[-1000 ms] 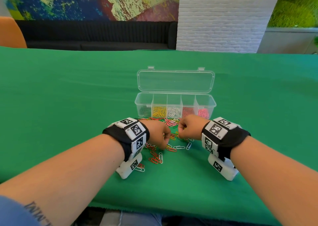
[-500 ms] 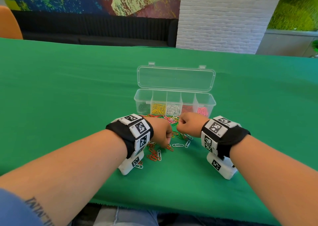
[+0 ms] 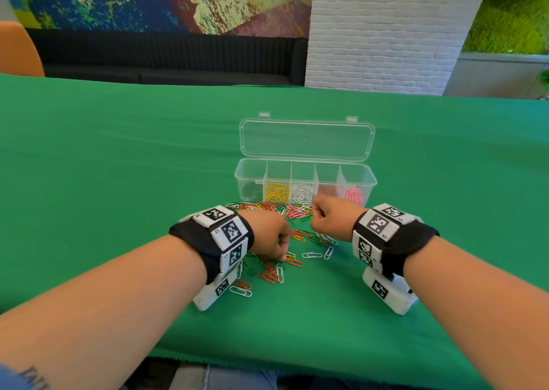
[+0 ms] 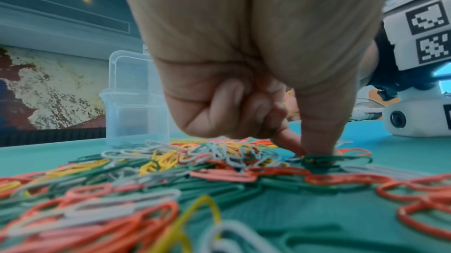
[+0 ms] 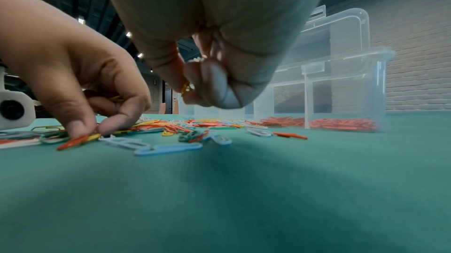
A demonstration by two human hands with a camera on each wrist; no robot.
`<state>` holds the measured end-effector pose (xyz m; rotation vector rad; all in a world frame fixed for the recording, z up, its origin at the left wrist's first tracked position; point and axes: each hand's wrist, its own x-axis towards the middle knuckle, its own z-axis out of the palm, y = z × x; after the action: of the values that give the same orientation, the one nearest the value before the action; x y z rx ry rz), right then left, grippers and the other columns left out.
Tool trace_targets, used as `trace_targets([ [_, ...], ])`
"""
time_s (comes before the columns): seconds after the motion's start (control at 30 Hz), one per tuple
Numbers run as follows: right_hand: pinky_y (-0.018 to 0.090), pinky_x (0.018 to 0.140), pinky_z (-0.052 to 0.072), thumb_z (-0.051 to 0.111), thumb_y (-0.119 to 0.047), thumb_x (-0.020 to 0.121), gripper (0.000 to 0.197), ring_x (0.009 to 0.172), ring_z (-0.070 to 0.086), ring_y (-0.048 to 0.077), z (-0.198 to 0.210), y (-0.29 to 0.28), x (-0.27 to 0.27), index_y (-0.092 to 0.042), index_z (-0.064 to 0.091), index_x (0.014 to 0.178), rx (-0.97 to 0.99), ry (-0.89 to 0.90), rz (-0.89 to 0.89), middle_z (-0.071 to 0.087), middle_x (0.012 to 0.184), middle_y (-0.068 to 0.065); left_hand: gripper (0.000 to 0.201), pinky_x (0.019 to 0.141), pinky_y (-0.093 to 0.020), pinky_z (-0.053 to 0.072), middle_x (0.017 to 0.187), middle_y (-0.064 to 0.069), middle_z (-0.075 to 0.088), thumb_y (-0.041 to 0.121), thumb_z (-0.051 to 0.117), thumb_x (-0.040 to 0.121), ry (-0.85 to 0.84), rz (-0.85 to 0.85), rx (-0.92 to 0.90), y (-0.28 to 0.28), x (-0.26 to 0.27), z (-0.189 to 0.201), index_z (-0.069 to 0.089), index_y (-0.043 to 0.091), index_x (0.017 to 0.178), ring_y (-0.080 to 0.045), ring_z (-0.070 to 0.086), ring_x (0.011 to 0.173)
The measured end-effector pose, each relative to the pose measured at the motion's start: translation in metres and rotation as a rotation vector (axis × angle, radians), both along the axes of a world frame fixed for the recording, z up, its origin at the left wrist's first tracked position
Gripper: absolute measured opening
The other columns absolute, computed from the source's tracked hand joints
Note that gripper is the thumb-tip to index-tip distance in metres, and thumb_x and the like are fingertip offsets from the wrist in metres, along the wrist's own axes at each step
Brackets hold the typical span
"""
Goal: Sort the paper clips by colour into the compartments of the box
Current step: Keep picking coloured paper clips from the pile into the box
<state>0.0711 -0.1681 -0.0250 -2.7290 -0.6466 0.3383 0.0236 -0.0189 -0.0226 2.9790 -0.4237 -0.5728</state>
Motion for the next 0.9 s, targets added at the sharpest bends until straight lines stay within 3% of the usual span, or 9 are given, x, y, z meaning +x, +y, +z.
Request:
trace_targets([
  [0.1,0.022,0.054,0.033,0.046,-0.010,0.088,0.018,0.063,0.039,0.013,-0.001,-0.001,0.001,-0.020,0.038,0.076,0.051,-0.003,-0.015,0.041,0.070,-0.004,0.016,0.054,-0.016,0.036,0.072,0.012,0.052,0.031,0.061,0.089,0.005,0.004,-0.002,0.000,-0.002,0.000,0.065,0.019,0.098,-0.005,0.047,0.066],
  [0.2,0.025,0.060,0.040,0.046,-0.009,0.090,0.011,0.071,0.049,0.017,-0.001,-0.001,0.001,-0.019,0.043,0.096,0.088,0.019,-0.041,0.045,0.072,-0.003,0.015,0.057,-0.015,0.037,0.075,0.012,0.055,0.031,0.061,0.089,0.030,0.026,-0.029,0.003,-0.002,0.000,0.065,0.019,0.097,-0.004,0.048,0.067],
  [0.27,0.028,0.071,0.046,0.043,-0.010,0.091,0.018,0.082,0.056,0.022,0.000,-0.001,0.001,-0.017,0.048,0.107,0.073,0.036,-0.045,0.053,0.083,0.001,0.012,0.057,-0.016,0.037,0.074,0.013,0.054,0.031,0.059,0.090,0.045,0.030,-0.028,0.005,-0.003,-0.001,0.064,0.020,0.094,-0.003,0.047,0.065],
  [0.33,0.026,0.070,0.044,0.040,-0.009,0.091,0.025,0.086,0.056,0.021,0.000,0.000,0.002,-0.017,0.051,0.112,0.061,0.049,-0.050,0.058,0.096,0.004,0.008,0.055,-0.018,0.037,0.071,0.010,0.052,0.028,0.056,0.090,0.038,0.033,-0.019,0.007,-0.005,0.000,0.061,0.022,0.088,-0.006,0.045,0.062],
  [0.47,0.019,0.058,0.037,0.037,-0.004,0.090,0.026,0.074,0.051,0.013,0.000,0.000,0.003,-0.019,0.054,0.103,0.080,0.075,-0.044,0.056,0.093,0.001,0.016,0.064,-0.026,0.042,0.070,0.005,0.047,0.028,0.047,0.091,0.006,0.091,-0.058,0.010,-0.007,0.007,0.053,0.019,0.080,-0.013,0.041,0.063],
  [0.57,0.020,0.053,0.035,0.035,-0.002,0.090,0.025,0.062,0.043,0.006,0.001,0.000,0.001,-0.019,0.053,0.092,0.081,0.093,-0.037,0.053,0.083,-0.003,0.019,0.069,-0.028,0.045,0.078,0.003,0.053,0.027,0.045,0.092,0.015,0.177,-0.177,0.018,-0.005,0.016,0.050,0.018,0.077,-0.011,0.045,0.065],
  [0.67,0.019,0.052,0.035,0.035,-0.004,0.093,0.026,0.058,0.042,0.006,0.001,0.000,-0.001,-0.020,0.051,0.079,0.089,0.108,-0.044,0.049,0.074,-0.005,0.020,0.055,-0.021,0.039,0.076,-0.002,0.060,0.012,0.047,0.091,0.089,0.294,-0.449,0.026,-0.004,0.021,0.045,0.017,0.071,-0.011,0.044,0.057],
  [0.77,0.019,0.052,0.034,0.035,-0.008,0.094,0.030,0.056,0.040,0.008,0.002,0.001,-0.003,-0.020,0.048,0.070,0.095,0.137,-0.040,0.047,0.068,-0.005,0.023,0.046,-0.017,0.032,0.067,-0.002,0.056,0.001,0.043,0.091,0.128,0.363,-0.633,0.029,-0.008,0.021,0.041,0.016,0.074,-0.009,0.040,0.050],
  [0.9,0.020,0.053,0.035,0.036,-0.006,0.092,0.032,0.054,0.039,0.008,0.006,0.001,-0.007,-0.019,0.047,0.065,0.084,0.161,-0.035,0.045,0.062,-0.004,0.039,0.038,-0.014,0.027,0.060,-0.001,0.047,-0.009,0.031,0.085,0.201,0.497,-0.802,0.036,-0.010,0.018,0.057,0.019,0.091,-0.008,0.034,0.043],
])
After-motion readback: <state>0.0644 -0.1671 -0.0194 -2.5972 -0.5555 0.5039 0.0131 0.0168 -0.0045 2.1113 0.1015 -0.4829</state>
